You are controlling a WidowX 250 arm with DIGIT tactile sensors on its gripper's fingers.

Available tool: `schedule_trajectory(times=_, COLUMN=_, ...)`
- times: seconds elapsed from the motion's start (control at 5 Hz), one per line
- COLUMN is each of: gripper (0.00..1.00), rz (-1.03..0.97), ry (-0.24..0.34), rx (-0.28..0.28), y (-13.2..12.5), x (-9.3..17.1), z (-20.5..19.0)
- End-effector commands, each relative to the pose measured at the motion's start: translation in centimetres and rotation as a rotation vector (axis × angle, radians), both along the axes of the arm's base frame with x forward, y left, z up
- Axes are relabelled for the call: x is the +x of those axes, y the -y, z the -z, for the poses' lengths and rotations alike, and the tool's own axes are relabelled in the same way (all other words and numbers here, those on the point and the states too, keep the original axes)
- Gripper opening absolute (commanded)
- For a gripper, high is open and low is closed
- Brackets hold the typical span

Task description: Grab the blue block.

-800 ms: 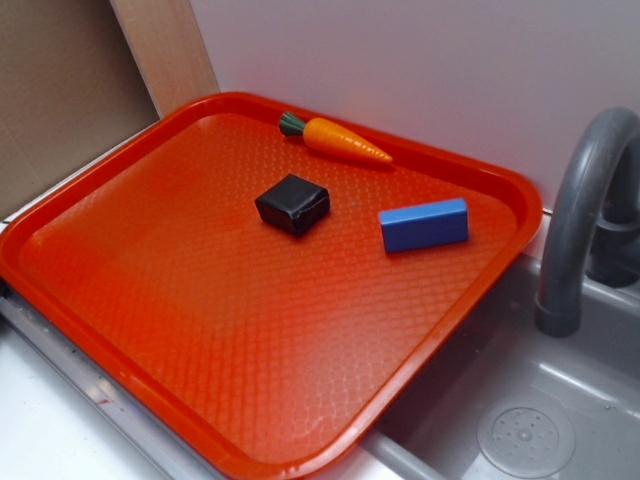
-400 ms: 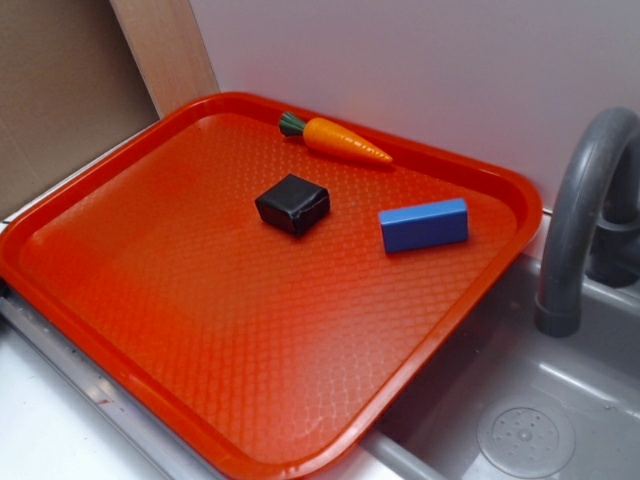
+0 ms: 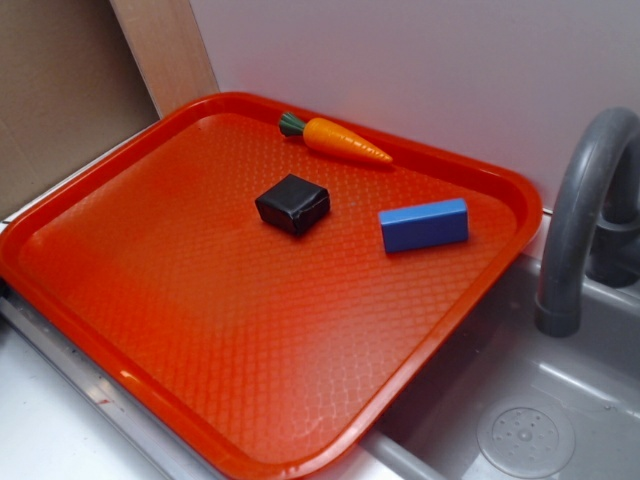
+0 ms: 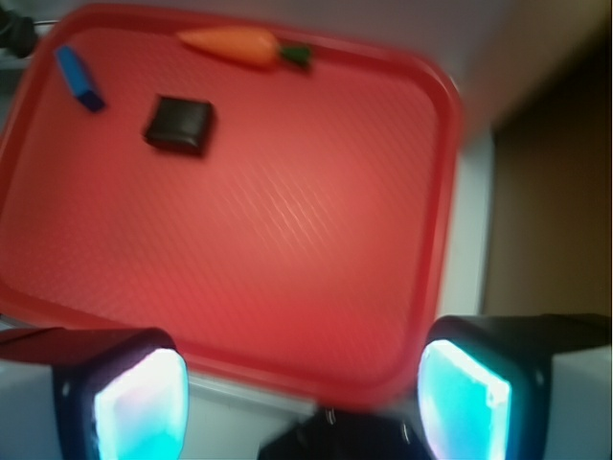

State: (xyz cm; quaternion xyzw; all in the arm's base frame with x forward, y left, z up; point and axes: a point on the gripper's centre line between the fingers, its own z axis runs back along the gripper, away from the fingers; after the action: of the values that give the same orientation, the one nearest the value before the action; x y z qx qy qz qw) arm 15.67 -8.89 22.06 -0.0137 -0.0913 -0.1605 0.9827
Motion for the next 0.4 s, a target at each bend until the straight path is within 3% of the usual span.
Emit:
schedule_trajectory(times=0.0, gripper=1.0, rz=0.194, ry=0.113, rx=-0.013, y=8.0, x=4.8, z=0.3)
schedule_trajectory(times=0.2, gripper=1.0, rz=0.251, ry=0.135, rx=-0.026, y=11.9, x=6.9, z=1.7)
